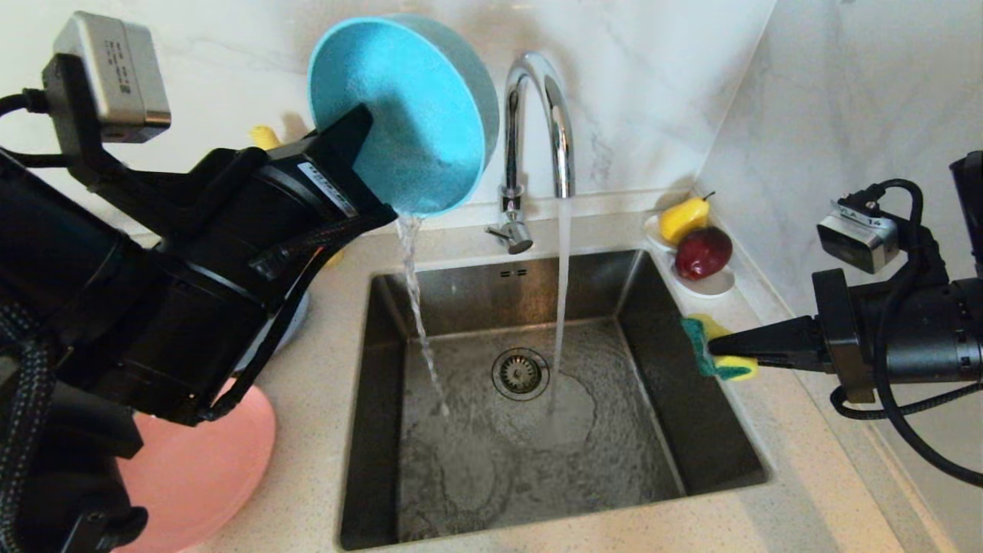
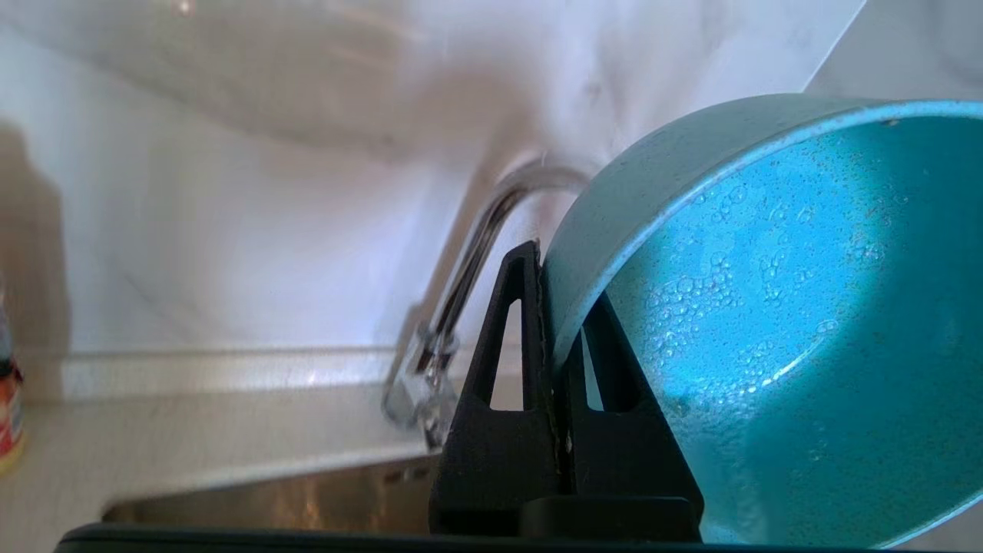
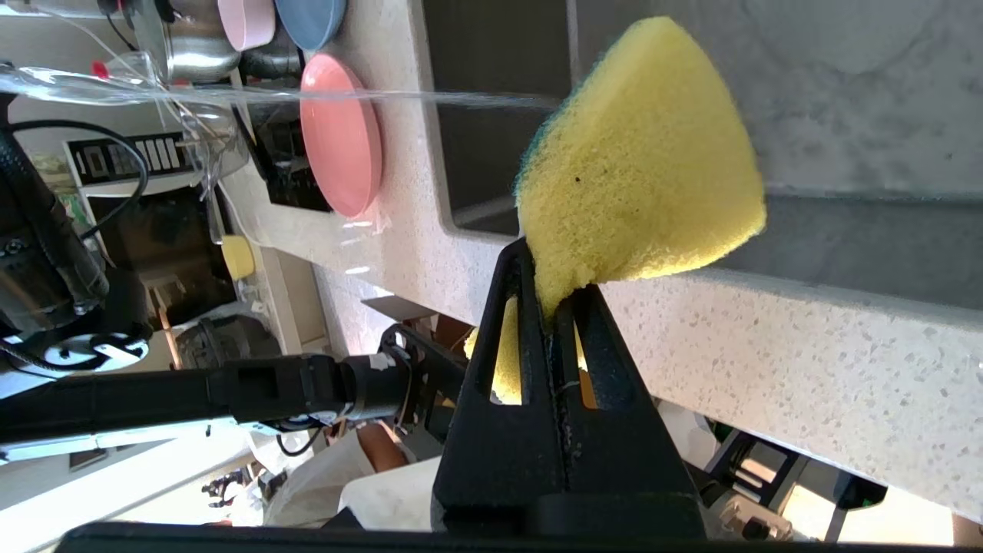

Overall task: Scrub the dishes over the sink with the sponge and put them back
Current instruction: Rinse the bowl

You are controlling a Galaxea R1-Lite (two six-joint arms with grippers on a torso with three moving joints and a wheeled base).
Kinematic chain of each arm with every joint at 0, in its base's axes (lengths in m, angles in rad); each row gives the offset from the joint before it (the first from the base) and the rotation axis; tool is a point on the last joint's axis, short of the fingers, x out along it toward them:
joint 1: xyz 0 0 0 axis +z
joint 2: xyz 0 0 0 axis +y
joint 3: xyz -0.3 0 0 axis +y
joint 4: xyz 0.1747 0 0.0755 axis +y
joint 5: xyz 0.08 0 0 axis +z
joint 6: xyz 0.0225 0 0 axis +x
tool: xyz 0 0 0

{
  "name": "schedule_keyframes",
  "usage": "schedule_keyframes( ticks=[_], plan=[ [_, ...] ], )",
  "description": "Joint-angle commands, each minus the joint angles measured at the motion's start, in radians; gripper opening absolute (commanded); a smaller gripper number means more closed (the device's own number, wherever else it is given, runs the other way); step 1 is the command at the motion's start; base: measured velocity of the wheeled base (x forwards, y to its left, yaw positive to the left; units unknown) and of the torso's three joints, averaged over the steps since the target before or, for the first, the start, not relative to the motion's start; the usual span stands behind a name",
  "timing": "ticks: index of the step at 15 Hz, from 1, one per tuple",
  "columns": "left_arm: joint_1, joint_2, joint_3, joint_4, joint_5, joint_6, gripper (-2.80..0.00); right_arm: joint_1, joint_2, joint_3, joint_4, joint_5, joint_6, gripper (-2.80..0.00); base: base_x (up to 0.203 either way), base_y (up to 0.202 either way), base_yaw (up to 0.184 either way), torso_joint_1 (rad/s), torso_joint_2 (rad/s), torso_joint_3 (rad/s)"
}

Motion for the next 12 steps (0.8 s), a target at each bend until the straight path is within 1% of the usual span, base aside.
schedule_keyframes(
  ticks=[1,5,6,7,8,9,12],
  plan=[
    [0.000,-0.004,0.011,-0.014,-0.006,0.000,-2.80,-0.001,0.002,0.001,0.000,0.003,0.004,-2.80,0.000,0.000,0.000,0.000,0.00,0.000],
    [0.000,0.000,0.029,-0.013,-0.015,-0.007,-2.80,-0.001,0.004,0.005,0.002,0.007,0.004,-2.80,0.000,0.000,0.000,0.000,0.00,0.000],
    [0.001,0.004,0.027,0.001,-0.014,-0.007,-2.80,0.000,0.004,0.005,0.002,0.006,0.004,-2.80,0.000,0.000,0.000,0.000,0.00,0.000],
    [0.001,0.009,0.021,0.039,-0.012,-0.004,-2.80,-0.001,-0.002,0.004,0.001,0.005,0.004,-2.80,0.000,0.000,0.000,0.000,0.00,0.000],
    [0.002,0.010,0.014,0.133,-0.006,-0.003,-2.80,-0.001,-0.009,0.007,0.001,0.004,0.004,-2.80,0.000,0.000,0.000,0.000,0.00,0.000],
    [0.005,0.007,0.005,0.267,0.000,-0.003,-2.80,-0.001,-0.013,0.014,0.000,0.002,0.002,-2.80,0.000,0.000,0.000,0.000,0.00,0.000],
    [0.021,-0.056,-0.062,0.774,0.019,-0.026,-2.80,-0.001,-0.009,0.028,0.000,0.002,0.001,-2.80,0.000,0.000,0.000,0.000,0.00,0.000]
  ],
)
